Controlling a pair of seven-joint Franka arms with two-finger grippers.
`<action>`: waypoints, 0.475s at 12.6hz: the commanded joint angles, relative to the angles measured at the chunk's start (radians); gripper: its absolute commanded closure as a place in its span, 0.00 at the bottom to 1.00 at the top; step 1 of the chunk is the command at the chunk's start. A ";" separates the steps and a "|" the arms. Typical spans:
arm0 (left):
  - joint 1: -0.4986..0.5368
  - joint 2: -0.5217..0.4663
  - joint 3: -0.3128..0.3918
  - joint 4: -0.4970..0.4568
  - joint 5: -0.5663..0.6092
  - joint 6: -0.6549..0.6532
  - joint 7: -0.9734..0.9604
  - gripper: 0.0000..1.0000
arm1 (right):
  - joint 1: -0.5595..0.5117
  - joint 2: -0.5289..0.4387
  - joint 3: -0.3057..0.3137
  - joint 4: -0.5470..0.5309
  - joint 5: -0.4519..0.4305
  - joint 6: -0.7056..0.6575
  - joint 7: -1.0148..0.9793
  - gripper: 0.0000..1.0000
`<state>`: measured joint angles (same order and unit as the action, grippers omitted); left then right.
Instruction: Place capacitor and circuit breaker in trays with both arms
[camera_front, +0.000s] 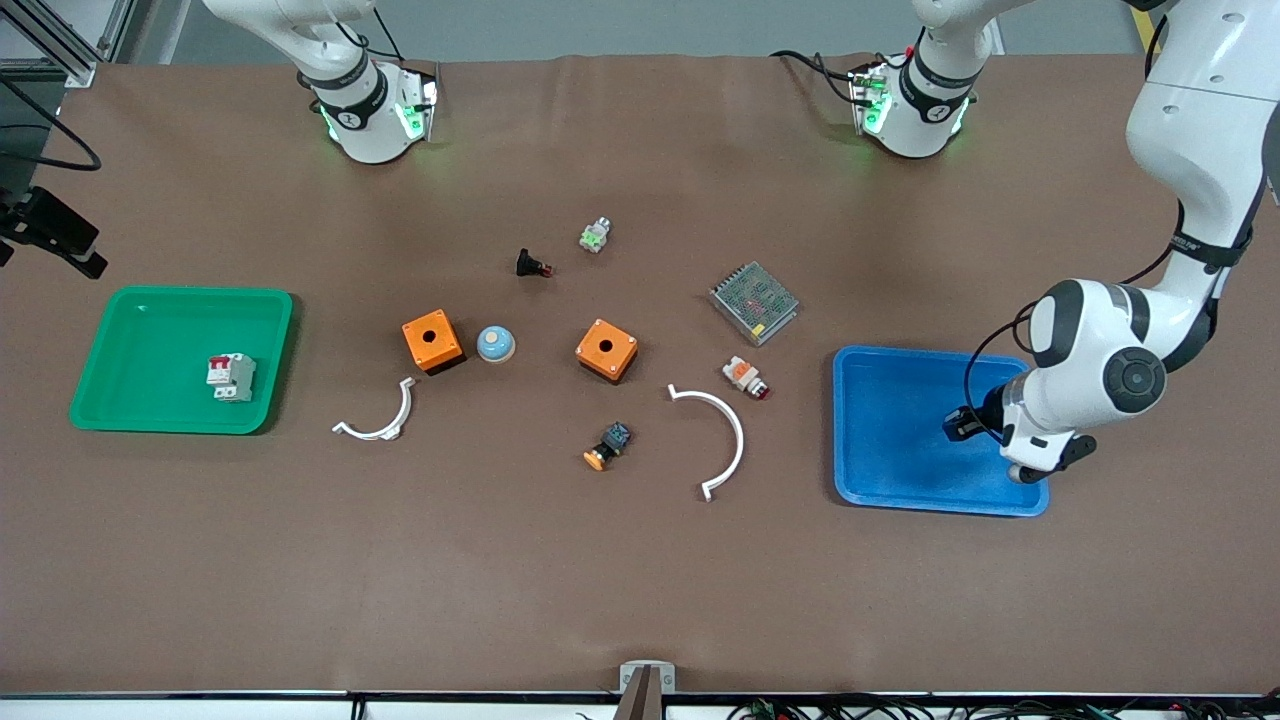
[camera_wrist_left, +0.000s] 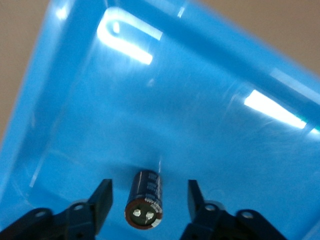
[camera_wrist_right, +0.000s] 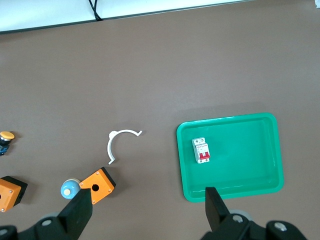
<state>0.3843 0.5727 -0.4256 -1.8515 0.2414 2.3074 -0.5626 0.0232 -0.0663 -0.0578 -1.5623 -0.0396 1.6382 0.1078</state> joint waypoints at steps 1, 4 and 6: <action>-0.001 -0.146 -0.013 0.104 0.007 -0.168 0.039 0.00 | 0.001 0.000 0.001 0.010 0.018 -0.003 0.012 0.00; 0.002 -0.220 -0.083 0.363 0.006 -0.527 0.154 0.00 | 0.001 0.000 0.001 0.010 0.018 -0.006 0.010 0.00; 0.002 -0.272 -0.107 0.451 0.007 -0.664 0.258 0.00 | 0.001 0.000 0.001 0.007 0.018 -0.003 0.010 0.00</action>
<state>0.3860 0.3189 -0.5165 -1.4761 0.2414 1.7441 -0.3906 0.0237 -0.0660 -0.0573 -1.5623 -0.0393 1.6383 0.1078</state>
